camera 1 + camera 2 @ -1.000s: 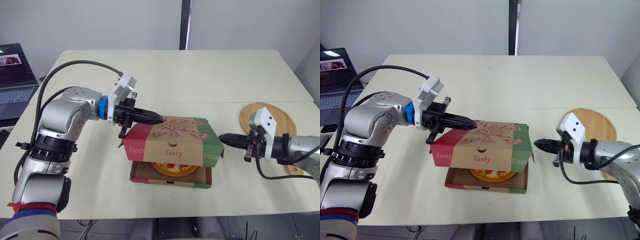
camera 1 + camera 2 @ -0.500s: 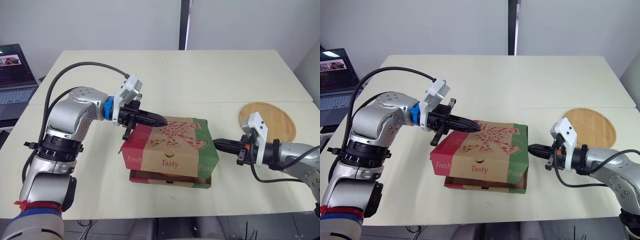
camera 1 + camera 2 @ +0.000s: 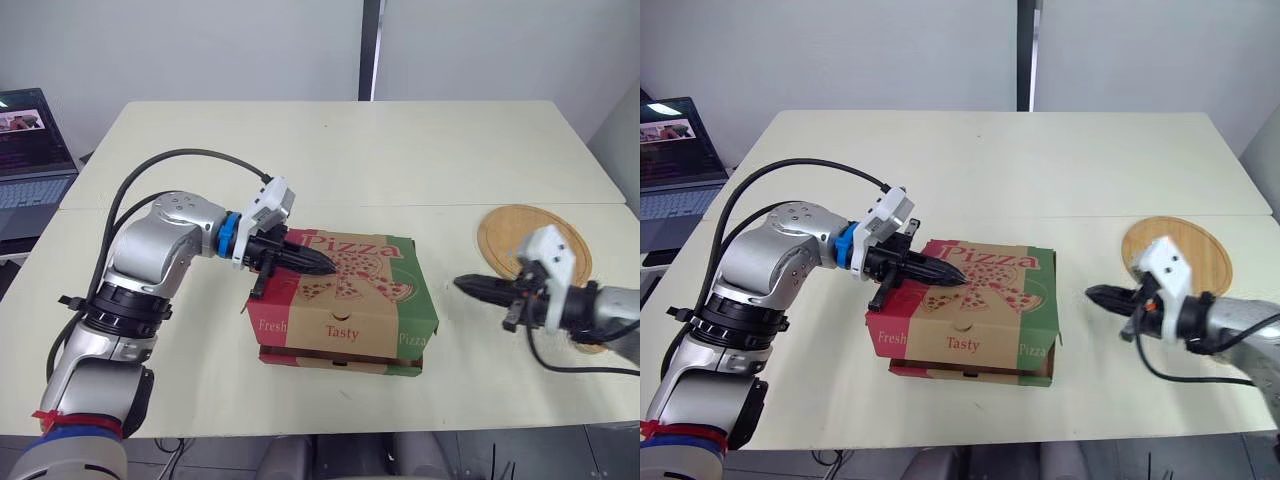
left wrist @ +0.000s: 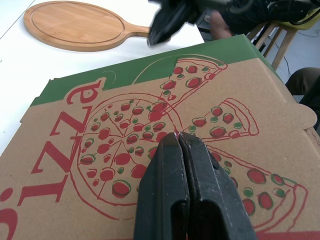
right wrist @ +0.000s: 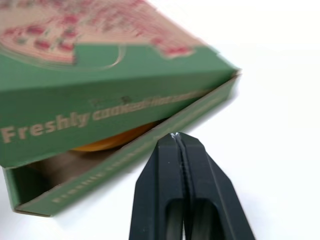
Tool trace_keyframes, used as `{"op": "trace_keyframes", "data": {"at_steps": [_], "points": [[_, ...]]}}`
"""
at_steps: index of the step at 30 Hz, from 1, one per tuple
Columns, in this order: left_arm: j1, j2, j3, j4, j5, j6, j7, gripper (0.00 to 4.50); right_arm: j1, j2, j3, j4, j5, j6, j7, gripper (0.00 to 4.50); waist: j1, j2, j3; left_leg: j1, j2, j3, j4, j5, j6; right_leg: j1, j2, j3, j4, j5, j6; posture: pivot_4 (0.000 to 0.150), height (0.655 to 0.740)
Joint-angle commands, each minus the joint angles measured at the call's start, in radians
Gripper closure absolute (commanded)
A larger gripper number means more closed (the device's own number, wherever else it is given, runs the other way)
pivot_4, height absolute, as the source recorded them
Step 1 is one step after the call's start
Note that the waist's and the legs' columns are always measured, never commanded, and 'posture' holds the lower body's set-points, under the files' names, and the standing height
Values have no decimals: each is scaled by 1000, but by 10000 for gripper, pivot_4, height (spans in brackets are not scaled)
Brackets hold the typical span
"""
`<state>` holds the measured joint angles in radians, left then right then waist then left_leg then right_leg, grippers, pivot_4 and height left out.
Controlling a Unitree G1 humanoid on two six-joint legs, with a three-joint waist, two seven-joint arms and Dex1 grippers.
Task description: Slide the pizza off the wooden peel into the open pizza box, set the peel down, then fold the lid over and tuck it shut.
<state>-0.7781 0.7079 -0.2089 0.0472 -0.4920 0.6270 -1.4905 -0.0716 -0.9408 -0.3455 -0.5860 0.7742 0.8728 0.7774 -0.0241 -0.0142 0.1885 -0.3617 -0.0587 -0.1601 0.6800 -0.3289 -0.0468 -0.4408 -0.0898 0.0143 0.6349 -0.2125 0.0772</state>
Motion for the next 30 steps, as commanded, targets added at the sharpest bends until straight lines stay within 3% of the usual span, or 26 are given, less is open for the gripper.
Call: {"op": "trace_keyframes", "data": {"at_steps": [1, 4, 8, 16, 23, 30], "points": [[-2, 5, 14, -29, -4, -6, -2, 45000, -37, -35, -96, -63, 147, 47, 31, 32191, 0, 0, 0, 0, 0, 0, 0, 0, 0, 0, 0, 0, 0, 0, 0, 1500, 7350], [0, 5, 10, -35, -4, -2, -2, 45000, -87, -68, -82, -141, 284, 99, 14, 21535, -3, 0, 0, 1, 0, 0, 0, 0, 0, 0, 0, 0, 1, 0, 0, 1500, 7350], [5, 2, 5, -45, -2, 0, 1, 45000, -109, -83, -6, -223, 327, 109, -30, 8035, -2, 0, 0, 1, 1, 0, 0, 0, 0, 0, 0, 0, 3, 0, 0, 1500, 7350], [16, -1, -1, -59, 1, -2, 0, 45000, -140, -48, 259, -269, 84, 23, -110, 8035, -2, -1, 0, 1, 0, 1, 2, 0, 0, -1, 0, 1, 6, 0, 0, 1500, 7350], [29, -1, -1, -84, -3, 5, 2, 45000, -146, -29, 346, -261, -67, -62, -110, 8035, -2, -1, 0, 2, 0, 1, 2, 0, 0, 0, 0, 1, 7, 0, 0, 1500, 7350], [63, 0, -10, -113, 8, -6, 7, 45000, -118, -14, 375, -272, -126, -88, -104, 8035, -2, -1, 0, 2, 0, 1, 2, 0, 0, 0, 0, 1, 7, 0, 0, 1500, 7350]]}}
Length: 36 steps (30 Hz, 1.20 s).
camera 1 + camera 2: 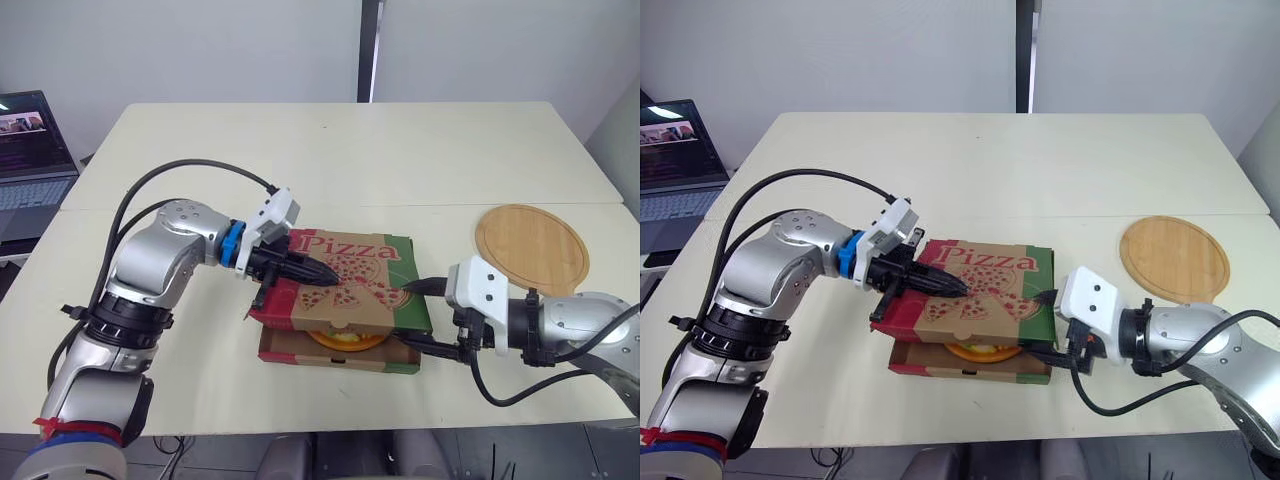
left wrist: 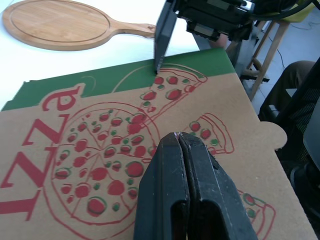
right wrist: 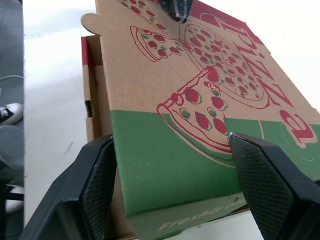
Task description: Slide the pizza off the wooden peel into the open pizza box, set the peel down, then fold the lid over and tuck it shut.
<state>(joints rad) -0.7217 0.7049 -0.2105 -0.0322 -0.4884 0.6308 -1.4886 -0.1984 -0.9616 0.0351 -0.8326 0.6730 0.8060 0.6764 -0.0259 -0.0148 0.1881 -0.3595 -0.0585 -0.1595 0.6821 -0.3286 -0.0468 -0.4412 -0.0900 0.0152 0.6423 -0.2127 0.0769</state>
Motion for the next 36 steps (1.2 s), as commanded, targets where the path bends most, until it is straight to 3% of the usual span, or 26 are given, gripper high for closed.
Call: {"op": "trace_keyframes", "data": {"at_steps": [1, 8, 17, 21, 25, 32, 33, 36], "points": [[12, 3, -12, -35, 9, -16, 5, 45000, 14, 10, -5, -29, -26, -20, -5, 8035, 0, 0, 0, 0, 0, 0, 0, 0, 0, 0, 0, 0, 0, 0, 0, 1500, 7350], [43, 7, -27, -35, 38, -55, 13, 45000, 66, 25, -71, -55, 17, 9, -19, 8035, 1, 0, 0, 0, 0, 0, 0, 0, 0, 0, 0, 0, 0, 0, 0, 1500, 7350], [61, -1, -16, -20, 56, -88, 39, 45000, 235, 9, -468, 21, 328, 123, -2, 8035, 16, 0, 0, 1, 0, 0, 0, 0, 1, 2, 0, 0, 0, 0, 0, 1500, 7350], [62, -1, -13, -19, 55, -91, 47, 45000, 267, -26, -406, 87, 182, 80, -2, 8035, 17, 0, 0, 5, 0, 2, 0, -1, 3, 4, 0, 1, 0, 0, 0, 1500, 7350], [64, 0, -11, -21, 53, -90, 51, 45000, 258, -37, -247, 124, 24, -15, 25, 17390, 17, 0, 0, 5, 0, 2, 0, -1, 1, 4, 0, 1, 1, 0, 0, 1500, 7350], [63, 2, -8, -22, 49, -87, 55, 45000, 188, 51, -140, 115, 59, -16, 59, 42449, 17, -1, 0, 5, 1, 2, 0, 0, 0, 4, 0, 2, 1, 0, 0, 1500, 7350], [60, 1, -8, -20, 49, -87, 56, 45000, 181, 63, -130, 114, 65, -12, 60, 44743, 18, -1, 0, 5, 0, 2, 0, 0, 0, 4, 0, 2, 1, 0, 0, 1500, 7350], [55, 0, -10, -14, 50, -88, 54, 45000, 167, 89, -109, 113, 78, -7, 62, 44743, 18, -1, 0, 5, 0, 2, 0, 0, 0, 4, 0, 2, 1, 0, 0, 1500, 7350]]}}
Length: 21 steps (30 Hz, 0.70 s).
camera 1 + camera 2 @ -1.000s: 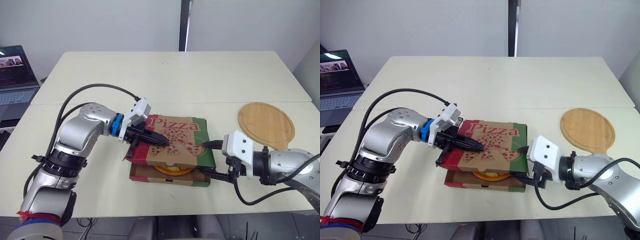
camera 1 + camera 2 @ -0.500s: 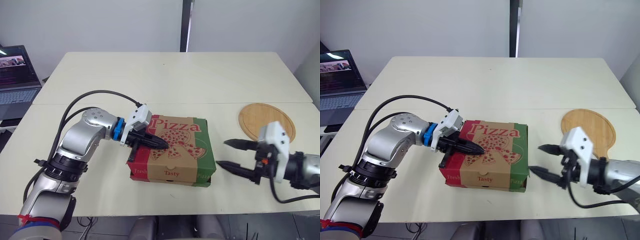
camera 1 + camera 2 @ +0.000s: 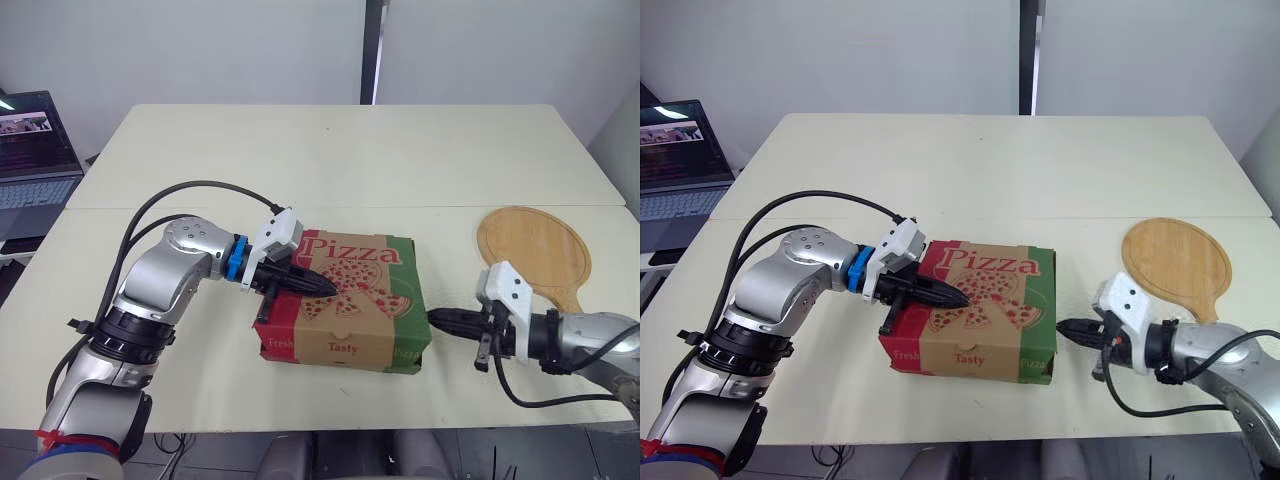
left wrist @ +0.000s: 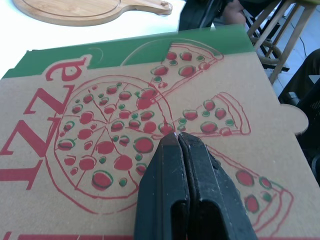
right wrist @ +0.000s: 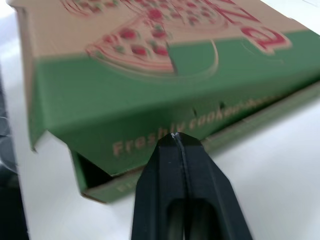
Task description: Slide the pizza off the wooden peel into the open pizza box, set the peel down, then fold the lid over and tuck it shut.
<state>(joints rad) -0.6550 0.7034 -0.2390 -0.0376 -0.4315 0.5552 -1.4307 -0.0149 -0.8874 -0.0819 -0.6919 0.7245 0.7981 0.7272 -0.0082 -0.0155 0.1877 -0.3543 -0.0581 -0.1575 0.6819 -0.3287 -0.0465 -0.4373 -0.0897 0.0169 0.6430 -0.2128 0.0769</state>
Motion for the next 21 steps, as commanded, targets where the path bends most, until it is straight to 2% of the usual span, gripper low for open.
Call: {"op": "trace_keyframes", "data": {"at_steps": [1, 4, 13, 16, 21], "points": [[-13, 1, 19, -8, -7, -13, -4, 45000, -21, 21, 13, -28, 34, 6, 11, 44743, 0, 0, 0, 0, 0, 0, 0, 0, 0, 0, 0, 0, 0, 0, 0, 1500, 7350], [-17, 0, 16, -3, -6, -13, -6, 45000, -36, 44, 31, -22, 38, 16, 5, 44743, -1, 0, 0, 0, 0, 0, 0, 0, 0, 0, 0, 0, 0, 0, 0, 1500, 7350], [-8, -3, -7, -7, 10, -17, -10, 45000, -8, 53, 125, 15, -122, -48, -1, 44743, -1, 0, 0, 0, 0, 0, 0, 0, 0, 0, 0, 0, 0, 0, 0, 1500, 7350], [-6, -2, -9, -5, 15, -19, -9, 45000, 18, 41, 89, 7, -132, -56, -1, 44743, 0, 0, 0, 0, 0, 0, 0, 0, 0, 0, 0, 0, 0, 0, 0, 1500, 7350], [0, -1, -10, -1, 19, -21, -8, 45000, 87, -20, -80, -36, -80, -47, 43, 44743, 3, 0, 0, 0, 0, 0, 0, 0, 0, 0, 0, 0, 0, 0, 0, 1500, 7350]]}}
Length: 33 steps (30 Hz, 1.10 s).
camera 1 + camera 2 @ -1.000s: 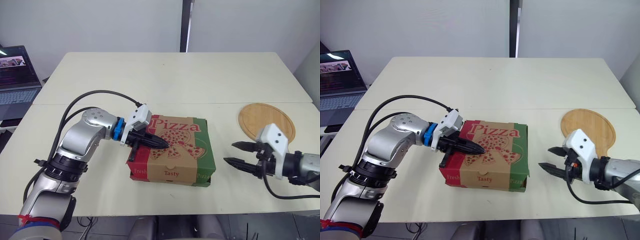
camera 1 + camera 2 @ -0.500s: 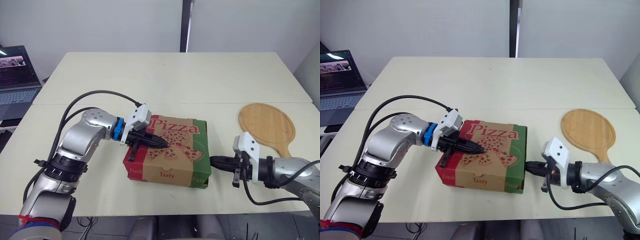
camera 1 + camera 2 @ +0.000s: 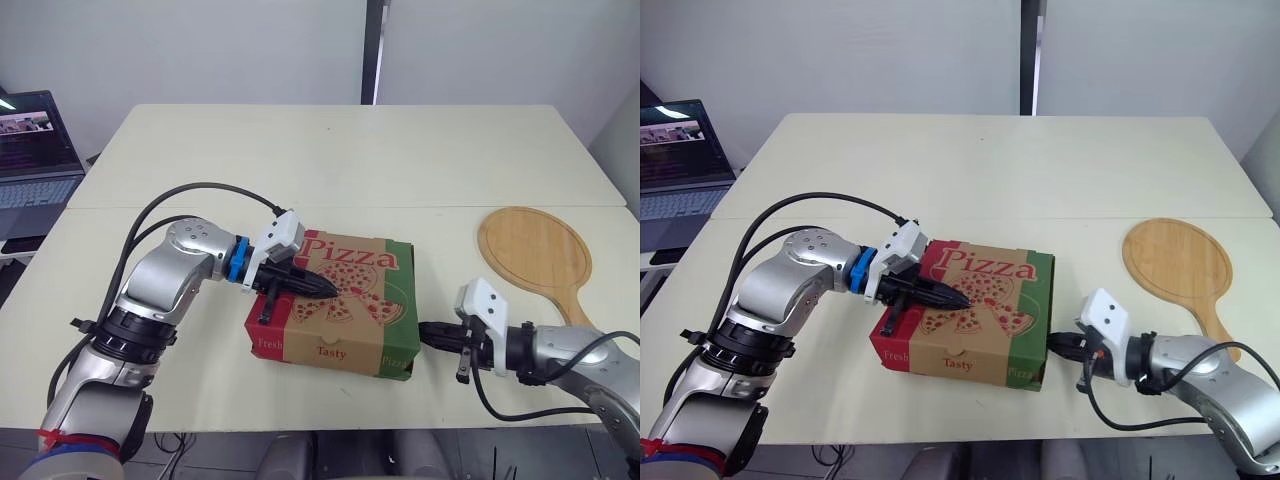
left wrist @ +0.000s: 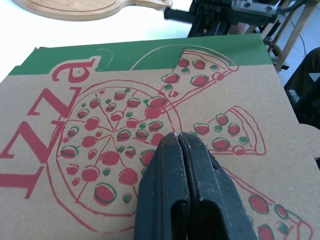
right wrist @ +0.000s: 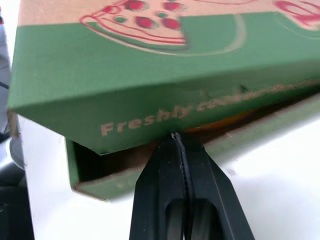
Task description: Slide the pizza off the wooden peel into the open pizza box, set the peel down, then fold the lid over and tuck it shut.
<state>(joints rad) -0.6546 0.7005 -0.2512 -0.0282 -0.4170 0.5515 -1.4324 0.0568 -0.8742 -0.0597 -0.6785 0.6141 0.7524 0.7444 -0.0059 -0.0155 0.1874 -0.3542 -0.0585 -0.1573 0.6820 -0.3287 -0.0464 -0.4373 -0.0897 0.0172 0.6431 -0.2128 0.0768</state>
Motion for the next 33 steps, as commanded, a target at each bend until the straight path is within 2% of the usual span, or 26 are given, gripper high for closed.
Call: {"op": "trace_keyframes", "data": {"at_steps": [1, 2, 5, 7, 8, 9, 13, 19, 22, 28, 33], "points": [[0, 2, 1, -11, 5, -17, -6, 45000, 27, -46, -136, -59, 48, 5, 38, 44743, 1, 0, 0, 0, 0, 0, 0, 0, 0, 0, 0, 0, 0, 0, 0, 1500, 7350], [0, 2, 1, -12, 5, -16, -6, 45000, 35, -54, -159, -66, 62, 10, 45, 44743, 2, 0, 0, 0, 0, 0, 0, 0, 0, 0, 0, 0, 0, 0, 0, 1500, 7350], [0, 3, 2, -9, 5, -18, -7, 45000, 28, -72, -259, -93, 170, 53, 63, 39242, 1, 0, 0, 0, 1, 0, 0, 0, 0, 0, 1, 0, 0, 0, 0, 1500, 7350], [-1, 3, 2, -5, 5, -21, -8, 45000, 4, -81, -303, -125, 279, 94, 58, 32173, 1, 0, 0, 1, 1, 0, 0, 0, 0, 0, 0, 0, 0, 0, 0, 1500, 7350], [-2, 3, 3, -2, 6, -22, -8, 45000, -5, -93, -303, -148, 311, 107, 58, 30086, 1, 0, 0, 1, 1, 0, 0, 0, 0, 1, 0, 0, 0, 0, 0, 1500, 7350], [-3, 2, 3, 0, 7, -23, -8, 45000, -13, -104, -293, -172, 328, 115, 55, 25814, 1, 0, 0, 1, 1, 0, 0, 0, 0, 1, 0, 0, 0, 0, 0, 1500, 7350], [-5, 1, 5, 3, 7, -26, -5, 45000, -70, -107, -174, -244, 301, 106, 3, 13237, 1, 0, 0, 1, 1, 0, 0, 0, 1, 1, 0, -1, 0, 0, 0, 1500, 7350], [-5, 2, 10, -3, 3, -22, -2, 45000, -182, -75, 89, -261, 103, 67, -74, 13237, 0, 0, 0, 1, 1, 0, 0, 0, 0, 1, 0, -1, 0, 0, 0, 1500, 7350], [-3, 6, 13, -9, -1, -19, -4, 45000, -214, -61, 174, -238, -3, 30, -95, 13237, 0, 0, 0, 1, 1, 0, 0, 0, 0, 1, 0, -1, 0, 0, 0, 1500, 7350], [-3, 9, 18, -18, -9, -13, -6, 45000, -226, -39, 211, -205, -96, -15, -97, 13237, 0, 0, 0, 1, 1, 0, 0, 0, 0, 1, 0, -1, 0, 0, 0, 1500, 7350], [-9, 6, 19, -14, -8, -17, -5, 45000, -245, -22, 200, -181, -115, -18, -88, 13237, 0, 0, 0, 1, 1, 0, 0, 0, 0, 1, 0, -1, 0, 0, 0, 1500, 7350]]}}
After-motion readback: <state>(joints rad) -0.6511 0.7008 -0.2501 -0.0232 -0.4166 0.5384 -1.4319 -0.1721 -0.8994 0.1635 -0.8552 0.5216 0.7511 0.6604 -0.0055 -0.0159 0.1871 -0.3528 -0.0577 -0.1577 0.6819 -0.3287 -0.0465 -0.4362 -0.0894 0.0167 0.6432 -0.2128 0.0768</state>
